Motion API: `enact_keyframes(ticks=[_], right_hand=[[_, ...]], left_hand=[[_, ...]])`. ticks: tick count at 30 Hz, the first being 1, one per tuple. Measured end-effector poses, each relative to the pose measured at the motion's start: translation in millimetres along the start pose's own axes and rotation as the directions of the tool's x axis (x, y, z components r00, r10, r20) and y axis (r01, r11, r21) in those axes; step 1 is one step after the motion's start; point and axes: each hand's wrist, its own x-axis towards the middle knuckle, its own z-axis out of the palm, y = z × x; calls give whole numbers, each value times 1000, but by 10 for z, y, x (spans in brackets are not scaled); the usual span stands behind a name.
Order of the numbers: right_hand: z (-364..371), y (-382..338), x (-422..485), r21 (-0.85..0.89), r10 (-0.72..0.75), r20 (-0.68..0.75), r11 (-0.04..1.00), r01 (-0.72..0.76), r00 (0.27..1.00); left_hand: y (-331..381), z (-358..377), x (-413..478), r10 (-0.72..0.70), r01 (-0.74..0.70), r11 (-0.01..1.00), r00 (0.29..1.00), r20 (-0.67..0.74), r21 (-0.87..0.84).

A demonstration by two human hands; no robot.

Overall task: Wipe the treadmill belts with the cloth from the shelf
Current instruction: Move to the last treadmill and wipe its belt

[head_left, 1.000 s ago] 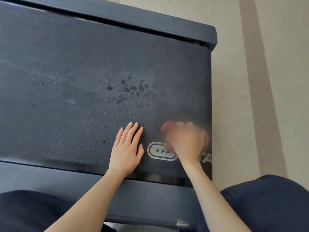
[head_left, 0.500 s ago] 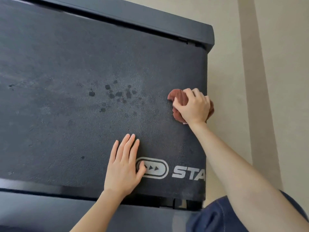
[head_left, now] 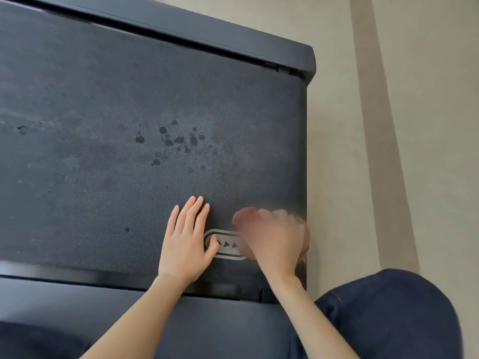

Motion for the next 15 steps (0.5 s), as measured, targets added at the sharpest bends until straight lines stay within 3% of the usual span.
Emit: enact_keyframes(ticks=[4, 11, 15], right_hand=[[7, -24, -159, 15, -93, 17, 996, 93, 995], [561, -55, 1314, -50, -28, -86, 998, 24, 996], [713, -12, 1742, -50, -70, -48, 996, 67, 996]], left_hand=[[-19, 29, -4, -1, 1, 1000, 1000, -27, -10], [-27, 49, 8, 8, -8, 1000, 999, -31, 10], [-23, 42, 1, 14, -14, 1000, 999, -39, 2]])
